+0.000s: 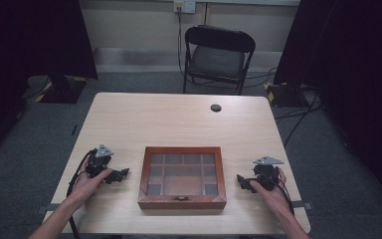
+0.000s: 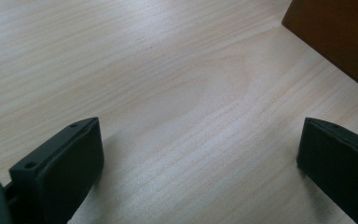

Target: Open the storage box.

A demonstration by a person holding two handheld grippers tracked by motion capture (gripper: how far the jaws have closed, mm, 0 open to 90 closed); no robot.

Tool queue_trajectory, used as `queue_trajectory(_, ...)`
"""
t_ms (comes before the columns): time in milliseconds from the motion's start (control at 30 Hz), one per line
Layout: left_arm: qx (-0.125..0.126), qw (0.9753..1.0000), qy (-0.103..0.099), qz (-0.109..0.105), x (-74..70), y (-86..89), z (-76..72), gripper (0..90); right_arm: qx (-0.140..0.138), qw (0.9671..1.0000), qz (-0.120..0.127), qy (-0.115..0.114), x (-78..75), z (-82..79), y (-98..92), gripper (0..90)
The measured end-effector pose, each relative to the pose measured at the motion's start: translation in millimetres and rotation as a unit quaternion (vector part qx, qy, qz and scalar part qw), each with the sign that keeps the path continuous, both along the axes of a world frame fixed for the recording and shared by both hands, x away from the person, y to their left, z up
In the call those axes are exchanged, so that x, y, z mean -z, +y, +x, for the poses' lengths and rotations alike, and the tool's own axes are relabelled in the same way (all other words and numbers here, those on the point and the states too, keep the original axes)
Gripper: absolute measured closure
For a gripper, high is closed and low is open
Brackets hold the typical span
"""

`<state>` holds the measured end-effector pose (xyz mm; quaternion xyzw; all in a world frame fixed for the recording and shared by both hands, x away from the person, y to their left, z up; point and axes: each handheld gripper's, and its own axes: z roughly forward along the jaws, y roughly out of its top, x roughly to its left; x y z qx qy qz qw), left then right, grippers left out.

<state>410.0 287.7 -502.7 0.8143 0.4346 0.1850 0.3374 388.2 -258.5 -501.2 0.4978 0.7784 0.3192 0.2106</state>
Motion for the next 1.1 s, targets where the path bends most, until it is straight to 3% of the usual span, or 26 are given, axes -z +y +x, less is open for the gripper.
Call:
queue_trajectory(167,0.000,1.0000,-0.001,0.000,0.1,0.0,0.1,0.0,-0.002,1.0000,-0.003,0.003,-0.8,-0.3,-0.2,0.0)
queue_trajectory(200,0.000,1.0000,-0.001,0.000,0.1,0.0,0.1,0.0,-0.002,0.9999,-0.005,0.010,-3.2,0.7,-1.1,3.6)
queue_trajectory(267,0.000,1.0000,0.000,0.000,0.1,0.0,0.1,0.0,0.006,1.0000,0.001,0.002,-6.7,0.5,-2.9,21.4)
queue_trajectory(333,0.000,1.0000,-0.001,0.000,0.1,0.0,0.2,0.0,0.006,0.9999,0.004,0.009,-8.4,0.1,-4.0,11.2)
queue_trajectory(367,0.000,1.0000,-0.001,0.000,0.1,0.0,0.2,0.0,0.006,0.9999,0.004,0.009,-8.4,0.1,-4.0,11.2)
queue_trajectory(400,0.000,1.0000,-0.001,0.000,0.1,0.0,0.1,0.0,-0.001,0.9999,0.006,0.009,-11.2,-0.1,-3.9,20.2)
queue_trajectory(433,0.000,1.0000,-0.001,0.000,0.1,0.0,0.1,0.0,-0.001,0.9999,0.006,0.009,-11.2,-0.1,-3.9,20.2)
queue_trajectory(633,0.000,1.0000,0.000,-0.001,0.1,0.0,0.3,0.0,-0.011,0.9995,0.029,0.000,-26.8,0.3,-2.2,25.7)
queue_trajectory(667,0.000,1.0000,0.000,-0.001,0.2,0.0,0.3,0.0,-0.012,0.9987,0.050,-0.003,-33.9,0.0,-3.1,27.2)
queue_trajectory(767,0.000,1.0000,0.000,-0.001,0.2,0.0,0.3,0.0,-0.020,0.9983,0.055,-0.004,-39.8,-1.1,-2.4,32.1)
queue_trajectory(867,0.001,1.0000,0.000,-0.001,0.1,0.0,0.3,0.0,-0.045,0.9966,0.069,0.002,-47.4,-3.8,0.7,36.7)
queue_trajectory(967,0.001,1.0000,0.000,-0.001,0.1,0.0,0.3,0.0,-0.051,0.9958,0.077,-0.003,-52.2,-5.8,2.1,41.3)
queue_trajectory(1033,0.000,1.0000,0.000,-0.002,0.2,-0.1,0.5,0.0,-0.062,0.9931,0.099,-0.005,-63.0,-9.2,5.5,44.6)
queue_trajectory(1100,0.001,1.0000,0.000,-0.001,0.2,0.0,0.5,0.0,-0.066,0.9923,0.105,-0.004,-65.3,-10.2,6.5,46.2)
